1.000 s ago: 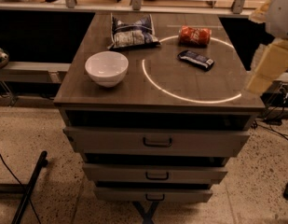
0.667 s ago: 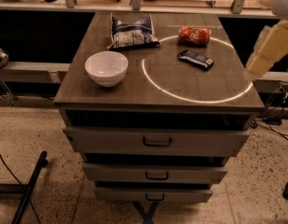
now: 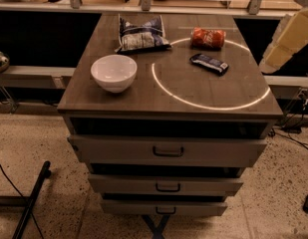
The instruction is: Place rxbar blueberry into white bowl
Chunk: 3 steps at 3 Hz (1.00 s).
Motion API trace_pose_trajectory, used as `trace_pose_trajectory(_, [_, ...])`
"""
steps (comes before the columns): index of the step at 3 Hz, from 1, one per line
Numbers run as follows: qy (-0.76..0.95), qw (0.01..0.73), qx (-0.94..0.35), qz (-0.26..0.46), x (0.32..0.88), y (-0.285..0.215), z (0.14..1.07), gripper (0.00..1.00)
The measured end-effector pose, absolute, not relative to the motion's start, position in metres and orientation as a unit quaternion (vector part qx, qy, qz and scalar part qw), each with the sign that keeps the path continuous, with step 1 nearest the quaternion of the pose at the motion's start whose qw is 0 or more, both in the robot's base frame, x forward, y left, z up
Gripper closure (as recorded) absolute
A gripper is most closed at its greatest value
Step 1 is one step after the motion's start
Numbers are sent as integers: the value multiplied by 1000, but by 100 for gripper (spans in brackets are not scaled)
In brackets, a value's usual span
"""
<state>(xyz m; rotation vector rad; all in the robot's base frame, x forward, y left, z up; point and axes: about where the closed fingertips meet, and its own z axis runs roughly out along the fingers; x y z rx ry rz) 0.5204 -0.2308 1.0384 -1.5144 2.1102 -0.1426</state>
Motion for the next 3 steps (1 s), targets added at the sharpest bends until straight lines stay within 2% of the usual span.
trace_pose_trajectory(1, [783,243,-573,-26,529,-223,1021,0])
trace_pose_trajectory(3, [813,198,-544,64,599,-194,903,0])
